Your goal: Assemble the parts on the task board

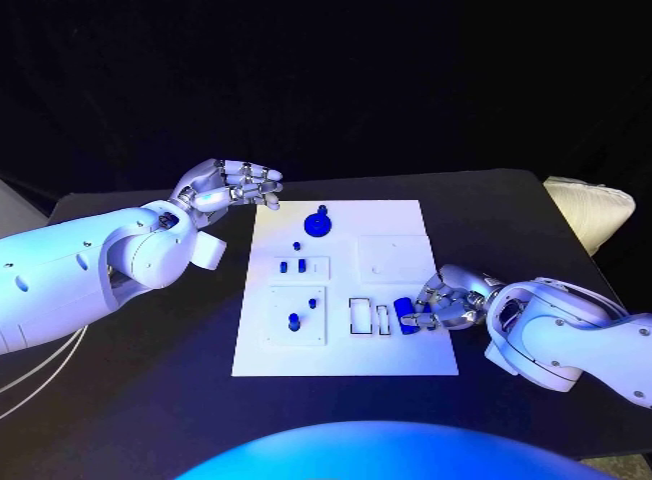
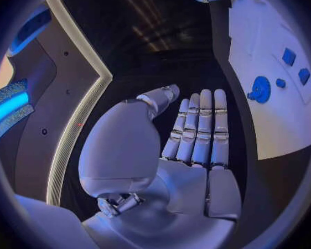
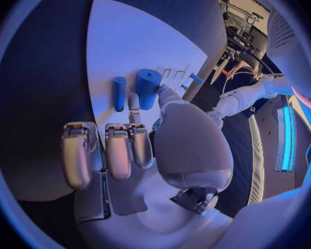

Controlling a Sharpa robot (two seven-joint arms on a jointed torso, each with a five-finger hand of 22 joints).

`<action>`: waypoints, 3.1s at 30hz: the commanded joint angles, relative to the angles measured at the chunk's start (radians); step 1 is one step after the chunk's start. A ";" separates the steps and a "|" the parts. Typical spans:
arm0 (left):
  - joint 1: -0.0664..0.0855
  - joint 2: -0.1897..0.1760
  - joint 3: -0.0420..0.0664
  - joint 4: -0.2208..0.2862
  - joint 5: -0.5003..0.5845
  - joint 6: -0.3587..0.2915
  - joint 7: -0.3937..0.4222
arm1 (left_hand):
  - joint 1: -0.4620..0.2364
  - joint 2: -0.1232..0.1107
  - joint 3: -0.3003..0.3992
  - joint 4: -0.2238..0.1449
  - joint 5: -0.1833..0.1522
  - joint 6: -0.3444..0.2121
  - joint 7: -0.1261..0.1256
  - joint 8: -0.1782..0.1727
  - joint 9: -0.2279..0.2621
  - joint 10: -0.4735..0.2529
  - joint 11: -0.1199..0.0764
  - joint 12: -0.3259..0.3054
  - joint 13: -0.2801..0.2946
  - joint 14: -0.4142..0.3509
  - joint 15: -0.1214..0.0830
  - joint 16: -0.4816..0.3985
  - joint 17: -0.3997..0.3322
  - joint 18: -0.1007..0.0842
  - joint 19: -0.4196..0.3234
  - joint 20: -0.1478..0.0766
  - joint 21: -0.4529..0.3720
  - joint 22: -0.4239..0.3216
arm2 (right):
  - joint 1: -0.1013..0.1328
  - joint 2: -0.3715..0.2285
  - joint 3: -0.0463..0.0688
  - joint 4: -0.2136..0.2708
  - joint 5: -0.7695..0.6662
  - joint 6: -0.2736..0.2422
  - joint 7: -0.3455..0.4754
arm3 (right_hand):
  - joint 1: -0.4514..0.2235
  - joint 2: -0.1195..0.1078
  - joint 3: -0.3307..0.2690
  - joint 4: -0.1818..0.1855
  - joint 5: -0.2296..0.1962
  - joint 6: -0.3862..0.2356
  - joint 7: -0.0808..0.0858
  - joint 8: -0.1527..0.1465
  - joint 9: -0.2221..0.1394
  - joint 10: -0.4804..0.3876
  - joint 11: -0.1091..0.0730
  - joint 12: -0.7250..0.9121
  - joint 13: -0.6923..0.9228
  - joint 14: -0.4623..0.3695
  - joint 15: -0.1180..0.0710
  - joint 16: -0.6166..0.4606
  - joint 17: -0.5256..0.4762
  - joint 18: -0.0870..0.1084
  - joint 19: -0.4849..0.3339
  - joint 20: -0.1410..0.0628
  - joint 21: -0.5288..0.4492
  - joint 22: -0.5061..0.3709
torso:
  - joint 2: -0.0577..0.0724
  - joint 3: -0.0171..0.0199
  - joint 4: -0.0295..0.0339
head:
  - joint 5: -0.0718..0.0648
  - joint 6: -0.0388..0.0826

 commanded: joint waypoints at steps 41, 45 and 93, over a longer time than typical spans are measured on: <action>0.000 -0.009 0.000 0.012 0.009 0.012 0.003 | 0.001 0.003 -0.007 0.001 -0.001 0.000 0.003 0.002 -0.001 0.002 0.005 -0.004 -0.001 0.004 0.002 -0.005 0.001 0.001 0.007 0.003 -0.006 -0.001 | -0.019 0.074 0.000 -0.030 0.019 -0.035 -0.080 | 0.142 -0.030 0.070 -0.004 0.278 -0.006 -0.007 0.008 -0.018 0.063 -0.010 0.000 0.205 0.082 -0.010 0.011 0.165 -0.012 0.091 -0.008 0.020 0.249 | -0.002 -0.0010 -0.0004 | -0.005 0.002; 0.000 -0.009 0.000 0.012 0.009 0.012 0.003 | 0.001 0.003 -0.007 0.001 -0.001 0.000 0.003 0.002 -0.001 0.002 0.005 -0.004 -0.001 0.004 0.002 -0.005 0.001 0.001 0.007 0.003 -0.006 -0.001 | -0.008 0.066 0.000 -0.017 0.106 -0.063 -0.070 | 0.140 -0.033 0.078 -0.004 0.283 -0.006 -0.007 0.008 -0.019 0.063 -0.009 0.000 0.205 0.082 -0.010 0.010 0.165 -0.012 0.091 -0.008 0.021 0.249 | -0.001 -0.0008 -0.0011 | -0.007 0.004; 0.000 -0.009 0.000 0.013 0.009 0.010 0.002 | 0.001 0.003 -0.008 0.003 0.000 0.000 0.003 0.003 -0.002 0.002 0.004 -0.005 -0.001 0.004 0.001 -0.007 0.003 0.002 0.009 0.004 -0.011 -0.004 | 0.035 0.171 0.001 -0.023 0.239 -0.074 -0.102 | -0.004 -0.034 0.118 -0.001 0.162 0.033 -0.021 0.036 -0.018 0.077 -0.020 0.012 0.223 0.083 -0.019 0.011 0.169 -0.015 0.095 -0.014 0.036 0.253 | 0.000 -0.0002 -0.0007 | 0.000 -0.008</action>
